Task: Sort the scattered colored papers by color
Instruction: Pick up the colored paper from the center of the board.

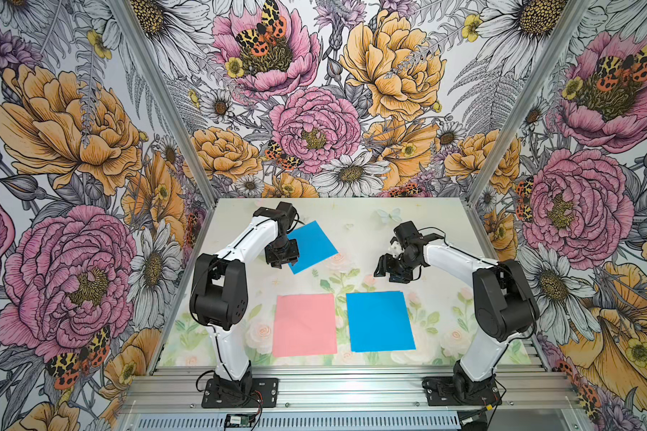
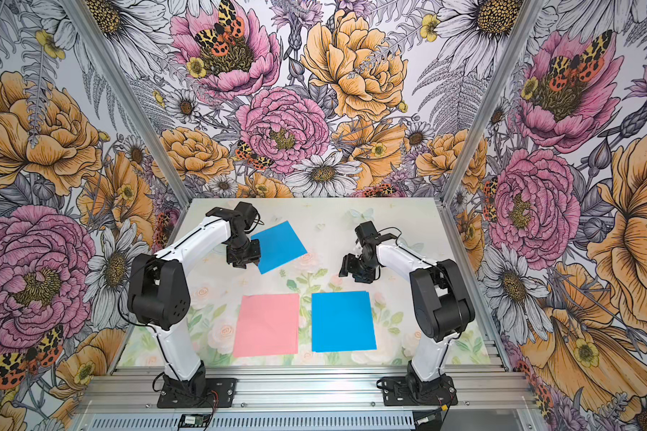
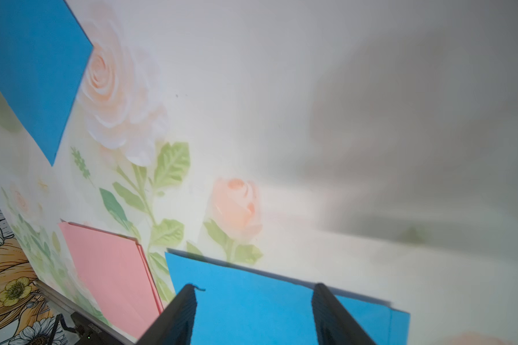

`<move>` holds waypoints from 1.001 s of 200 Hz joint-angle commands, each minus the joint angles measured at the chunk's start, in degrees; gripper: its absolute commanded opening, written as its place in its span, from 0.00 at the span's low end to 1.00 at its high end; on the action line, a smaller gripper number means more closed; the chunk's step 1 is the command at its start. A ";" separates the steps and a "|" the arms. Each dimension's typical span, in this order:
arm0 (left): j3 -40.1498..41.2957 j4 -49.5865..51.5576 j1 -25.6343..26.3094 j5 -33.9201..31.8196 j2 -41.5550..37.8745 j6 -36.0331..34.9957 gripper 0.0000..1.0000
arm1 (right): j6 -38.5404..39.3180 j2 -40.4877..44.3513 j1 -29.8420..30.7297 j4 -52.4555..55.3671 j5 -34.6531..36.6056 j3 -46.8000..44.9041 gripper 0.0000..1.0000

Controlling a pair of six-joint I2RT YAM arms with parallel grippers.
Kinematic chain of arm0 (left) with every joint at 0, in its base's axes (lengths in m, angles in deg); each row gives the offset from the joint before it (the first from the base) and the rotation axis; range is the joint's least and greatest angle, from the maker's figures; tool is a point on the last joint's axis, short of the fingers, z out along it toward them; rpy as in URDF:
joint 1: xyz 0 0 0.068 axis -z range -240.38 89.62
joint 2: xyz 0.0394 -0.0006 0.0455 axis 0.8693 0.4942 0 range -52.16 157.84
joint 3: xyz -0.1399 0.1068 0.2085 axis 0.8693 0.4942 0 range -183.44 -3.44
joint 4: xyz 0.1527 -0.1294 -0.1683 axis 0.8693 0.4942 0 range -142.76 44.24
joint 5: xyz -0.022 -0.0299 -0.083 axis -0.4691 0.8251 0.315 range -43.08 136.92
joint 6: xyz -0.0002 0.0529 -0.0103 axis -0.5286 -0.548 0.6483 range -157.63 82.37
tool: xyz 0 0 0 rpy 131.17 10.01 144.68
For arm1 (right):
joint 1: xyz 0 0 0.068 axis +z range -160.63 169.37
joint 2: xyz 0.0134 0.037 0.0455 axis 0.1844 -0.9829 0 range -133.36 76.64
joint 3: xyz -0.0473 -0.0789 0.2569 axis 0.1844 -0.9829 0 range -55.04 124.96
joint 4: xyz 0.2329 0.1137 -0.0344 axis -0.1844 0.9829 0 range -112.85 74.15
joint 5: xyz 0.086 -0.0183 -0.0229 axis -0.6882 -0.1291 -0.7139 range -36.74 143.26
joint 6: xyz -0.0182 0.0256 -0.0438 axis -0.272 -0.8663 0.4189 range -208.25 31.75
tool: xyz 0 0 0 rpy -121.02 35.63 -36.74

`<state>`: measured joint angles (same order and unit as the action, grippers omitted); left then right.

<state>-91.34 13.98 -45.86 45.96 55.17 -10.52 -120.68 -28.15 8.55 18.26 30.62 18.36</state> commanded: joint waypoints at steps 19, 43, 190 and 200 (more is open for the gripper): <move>-3.84 -10.93 -2.23 -6.12 3.76 1.96 0.36 | 0.22 -13.27 2.75 -1.02 -4.19 17.06 0.56; -9.32 -10.93 -4.96 -5.64 9.58 1.13 0.34 | -1.47 -20.09 4.71 -0.96 -6.66 25.34 0.52; -36.91 -6.58 -10.06 -1.86 35.03 0.22 0.26 | -8.69 -43.39 8.68 1.68 -12.80 55.94 0.36; -37.66 -6.04 -9.92 -1.86 35.61 0.02 0.27 | -8.97 -44.19 8.64 2.61 -12.40 56.83 0.36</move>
<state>-126.58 6.00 -56.13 42.93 88.66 -9.54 -128.46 -69.92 17.43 18.43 18.01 72.42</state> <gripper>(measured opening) 0.259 0.356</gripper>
